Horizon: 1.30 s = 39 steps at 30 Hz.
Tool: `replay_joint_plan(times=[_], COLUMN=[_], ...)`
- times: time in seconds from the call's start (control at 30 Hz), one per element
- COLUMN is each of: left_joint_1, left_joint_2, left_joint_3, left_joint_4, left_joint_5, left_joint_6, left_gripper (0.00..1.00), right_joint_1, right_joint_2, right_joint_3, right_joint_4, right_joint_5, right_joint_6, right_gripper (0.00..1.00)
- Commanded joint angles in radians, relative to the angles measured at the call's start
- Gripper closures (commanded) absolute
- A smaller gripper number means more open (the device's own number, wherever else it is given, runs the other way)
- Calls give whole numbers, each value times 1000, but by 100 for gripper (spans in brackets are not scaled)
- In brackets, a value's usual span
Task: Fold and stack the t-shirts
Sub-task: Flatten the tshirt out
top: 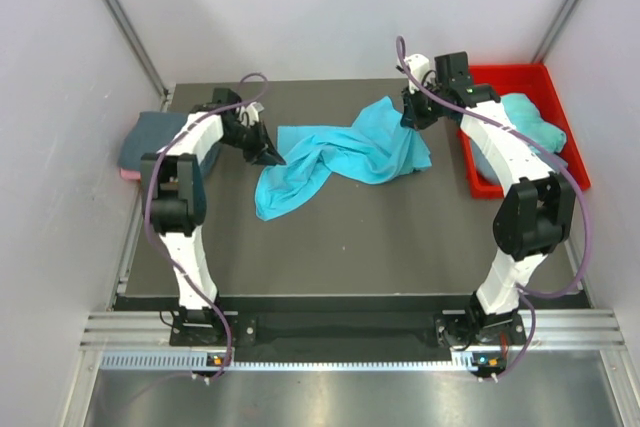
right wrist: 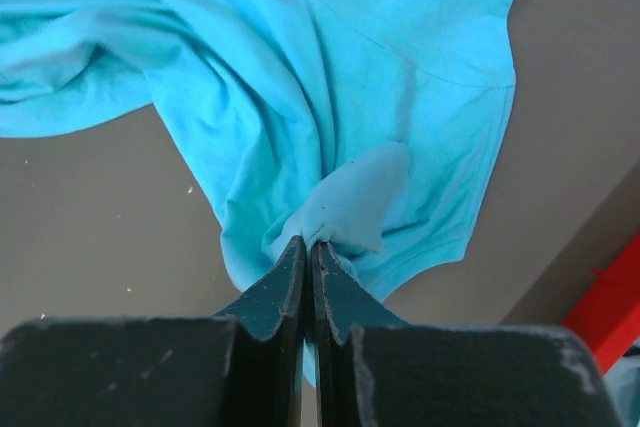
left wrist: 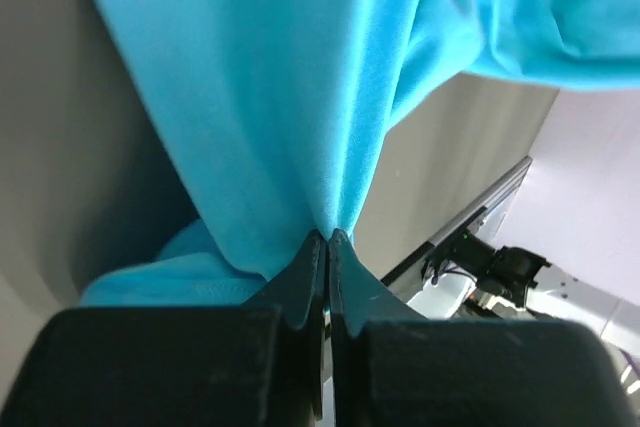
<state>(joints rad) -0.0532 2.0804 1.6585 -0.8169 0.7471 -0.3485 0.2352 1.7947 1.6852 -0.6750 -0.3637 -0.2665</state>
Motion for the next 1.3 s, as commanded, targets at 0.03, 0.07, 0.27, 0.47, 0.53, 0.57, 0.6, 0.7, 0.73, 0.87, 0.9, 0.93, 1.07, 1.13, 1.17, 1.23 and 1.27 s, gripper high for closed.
replay_joint_plan(times=[0.03,0.07,0.27,0.47,0.53,0.57,0.6,0.7,0.73,0.87,0.9,0.93,1.07,1.13,1.17,1.23,1.27], left_joint_1=[3,1,4,39,67,75,78,76,78,78,79,79,78,76,75,75,75], left_joint_2=[-198,-221,-324,-229,-156,-132,-105,1,42,135,162,173,207,222,230,241,248], left_joint_3=[-175,-199,-224,-31,41,67,99,225,269,345,354,366,376,373,373,373,374], left_joint_4=[-47,-47,-106,-56,-33,-19,-21,-22,-21,-16,-15,-8,12,16,16,18,24], left_joint_5=[18,18,-37,-132,-140,-175,-192,-229,-232,-252,-249,-247,-242,-244,-245,-252,-250], left_joint_6=[-35,-37,39,56,46,42,43,59,65,83,86,91,85,85,86,89,89], left_gripper=[100,100,60,51,52,53,54,55,55,56,57,57,58,58,57,57,57], right_joint_1=[15,16,15,15,13,15,15,15,15,15,15,15,15,15,16,15,16], right_joint_2=[-21,-27,-49,-57,-57,-57,-58,-63,-63,-60,-58,-55,-46,-38,-35,-25,-20], right_joint_3=[38,37,34,16,18,19,18,16,16,24,30,33,44,45,50,56,59], right_joint_4=[18,17,14,26,22,22,23,25,26,29,26,25,22,22,23,25,25], right_joint_5=[-12,-12,-12,-14,-15,-17,-17,-14,-11,3,6,8,16,17,19,20,20], right_joint_6=[-2,-2,-2,-2,-2,-2,-4,-5,-8,-13,-11,-13,-19,-19,-20,-20,-22], right_gripper=[100,100,100,100,100,100,100,100,100,100,100,100,100,100,100,100,100])
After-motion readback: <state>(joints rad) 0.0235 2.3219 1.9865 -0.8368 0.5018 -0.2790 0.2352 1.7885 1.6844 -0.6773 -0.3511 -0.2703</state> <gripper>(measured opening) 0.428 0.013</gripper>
